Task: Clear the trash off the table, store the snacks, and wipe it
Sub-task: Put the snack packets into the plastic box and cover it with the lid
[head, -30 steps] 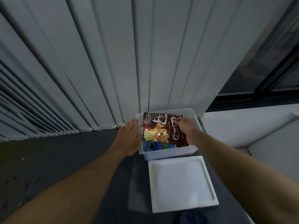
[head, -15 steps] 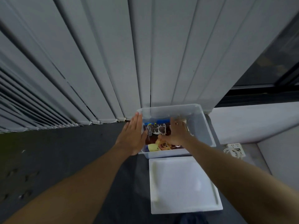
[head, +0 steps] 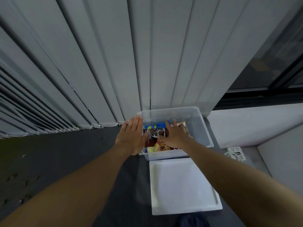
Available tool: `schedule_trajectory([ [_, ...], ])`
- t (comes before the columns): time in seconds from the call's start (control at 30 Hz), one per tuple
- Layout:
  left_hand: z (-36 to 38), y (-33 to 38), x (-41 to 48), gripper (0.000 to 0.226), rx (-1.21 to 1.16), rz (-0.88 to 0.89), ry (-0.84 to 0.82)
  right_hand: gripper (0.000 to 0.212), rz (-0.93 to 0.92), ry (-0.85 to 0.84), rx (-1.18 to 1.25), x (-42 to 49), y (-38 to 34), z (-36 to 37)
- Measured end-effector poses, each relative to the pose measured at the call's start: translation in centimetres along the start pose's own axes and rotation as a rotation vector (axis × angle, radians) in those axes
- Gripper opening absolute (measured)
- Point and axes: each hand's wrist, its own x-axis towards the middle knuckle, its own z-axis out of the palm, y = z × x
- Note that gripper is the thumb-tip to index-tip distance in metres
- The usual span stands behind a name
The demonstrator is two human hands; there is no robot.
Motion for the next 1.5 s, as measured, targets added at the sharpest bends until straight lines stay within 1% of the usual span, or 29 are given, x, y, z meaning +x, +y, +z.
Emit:
schedule_trajectory([
  [0.07,-0.3,0.1,-0.6,0.071,0.002,0.007,-0.003,0.092,-0.042,0.093,0.039,-0.6,0.1,-0.3],
  [0.17,-0.6,0.3,-1.6,0.070,-0.026,0.018,0.003,0.084,-0.069,0.176,0.082,-2.3,0.4,-1.1],
  [0.23,-0.8,0.5,-2.7,0.069,-0.031,0.031,0.014,0.085,-0.085,0.235,0.110,-3.9,0.7,-1.5],
  [0.3,-1.0,0.6,-3.8,0.068,-0.035,0.050,0.008,0.086,-0.108,0.273,0.147,-5.6,0.8,-1.9],
  [0.4,-1.2,0.9,-5.4,0.067,-0.061,0.083,0.007,0.075,-0.106,0.301,0.167,-8.0,0.8,-2.1],
  [0.47,-1.3,1.2,-6.5,0.067,-0.085,0.094,0.004,0.072,-0.098,0.327,0.169,-9.6,0.8,-2.0],
  [0.57,-1.0,1.7,-7.9,0.066,-0.091,0.123,-0.001,0.065,-0.077,0.334,0.203,-12.0,1.2,-1.3],
  [0.67,-0.1,2.3,-8.8,0.065,-0.118,0.165,0.007,0.072,-0.036,0.343,0.233,-14.2,1.8,-0.3],
  [0.87,2.8,4.0,-10.7,0.065,-0.128,0.266,0.007,0.069,0.075,0.369,0.255,-18.3,3.2,2.3],
  [1.0,5.0,4.7,-11.4,0.065,-0.077,0.323,0.111,0.070,0.155,0.326,0.265,-19.4,4.9,4.8],
  [1.07,5.7,4.9,-11.4,0.065,0.018,0.426,0.137,0.070,0.208,0.300,0.254,-19.7,5.6,5.8],
  [1.13,6.7,5.2,-11.4,0.065,0.032,0.488,0.061,0.070,0.245,0.279,0.240,-19.9,6.3,6.6],
  [1.17,7.3,5.4,-11.3,0.065,0.006,0.470,0.007,0.070,0.266,0.264,0.233,-20.0,6.6,7.0],
  [1.3,9.8,6.0,-10.9,0.066,-0.121,0.302,-0.204,0.071,0.356,0.196,0.204,-19.8,7.5,8.4],
  [1.4,11.4,6.4,-10.4,0.067,-0.150,0.173,-0.329,0.071,0.415,0.149,0.216,-19.7,8.2,9.3],
  [1.5,12.4,7.1,-10.1,0.068,-0.166,0.100,-0.434,0.068,0.443,0.127,0.240,-19.7,8.4,10.0],
])
